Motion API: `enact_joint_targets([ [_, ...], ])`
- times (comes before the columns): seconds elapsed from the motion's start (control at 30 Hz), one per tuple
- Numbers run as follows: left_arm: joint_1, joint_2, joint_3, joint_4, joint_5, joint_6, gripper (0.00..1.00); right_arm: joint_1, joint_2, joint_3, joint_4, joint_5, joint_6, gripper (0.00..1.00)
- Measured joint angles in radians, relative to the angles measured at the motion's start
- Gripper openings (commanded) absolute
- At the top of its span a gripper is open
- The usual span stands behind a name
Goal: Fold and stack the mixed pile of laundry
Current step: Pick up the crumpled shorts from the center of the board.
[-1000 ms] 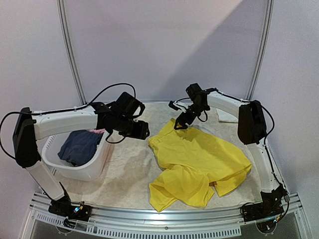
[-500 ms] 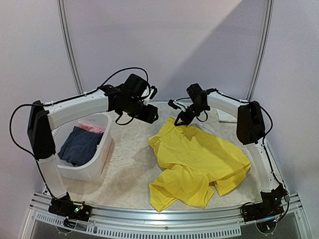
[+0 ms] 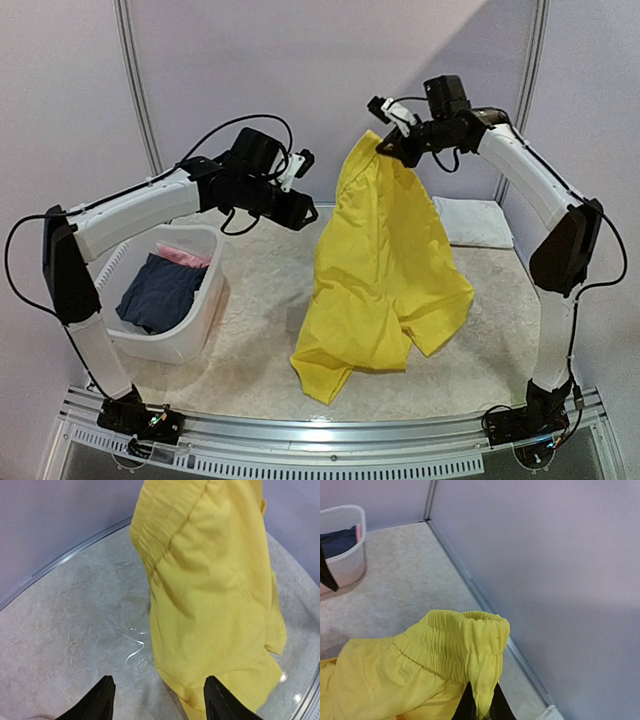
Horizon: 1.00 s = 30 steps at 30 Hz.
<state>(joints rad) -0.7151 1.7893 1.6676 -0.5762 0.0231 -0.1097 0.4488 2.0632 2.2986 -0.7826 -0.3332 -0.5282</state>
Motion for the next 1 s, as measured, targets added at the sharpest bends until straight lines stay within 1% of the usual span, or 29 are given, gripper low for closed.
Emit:
enact_joint_targets([
  [0.13, 0.000, -0.116, -0.082, 0.021, 0.010, -0.016, 0.62, -0.031, -0.070, 0.032, 0.031, 0.148, -0.053, 0.00],
  [0.23, 0.000, -0.182, -0.140, 0.038, 0.010, -0.032, 0.62, -0.045, -0.109, 0.032, 0.035, 0.259, -0.057, 0.00],
  [0.33, -0.008, -0.230, -0.211, 0.079, 0.014, -0.053, 0.61, -0.052, -0.150, 0.012, 0.024, 0.341, -0.009, 0.00],
  [0.43, -0.043, -0.244, -0.256, 0.114, 0.017, -0.058, 0.57, -0.055, -0.226, -0.084, -0.011, 0.360, 0.076, 0.00],
  [0.5, -0.092, -0.234, -0.261, 0.129, 0.025, -0.042, 0.56, -0.055, -0.278, -0.159, -0.035, 0.363, 0.132, 0.00],
  [0.57, -0.165, -0.213, -0.259, 0.159, 0.046, -0.011, 0.55, -0.055, -0.327, -0.225, -0.064, 0.364, 0.195, 0.00],
  [0.7, -0.291, -0.121, -0.227, 0.207, 0.079, 0.047, 0.55, -0.055, -0.385, -0.272, -0.095, 0.347, 0.342, 0.00],
  [0.83, -0.376, -0.029, -0.213, 0.259, 0.090, 0.077, 0.54, -0.056, -0.450, -0.271, -0.094, 0.290, 0.484, 0.00],
  [1.0, -0.435, 0.057, -0.192, 0.301, 0.092, 0.108, 0.54, -0.056, -0.494, -0.176, -0.088, 0.240, 0.615, 0.00],
])
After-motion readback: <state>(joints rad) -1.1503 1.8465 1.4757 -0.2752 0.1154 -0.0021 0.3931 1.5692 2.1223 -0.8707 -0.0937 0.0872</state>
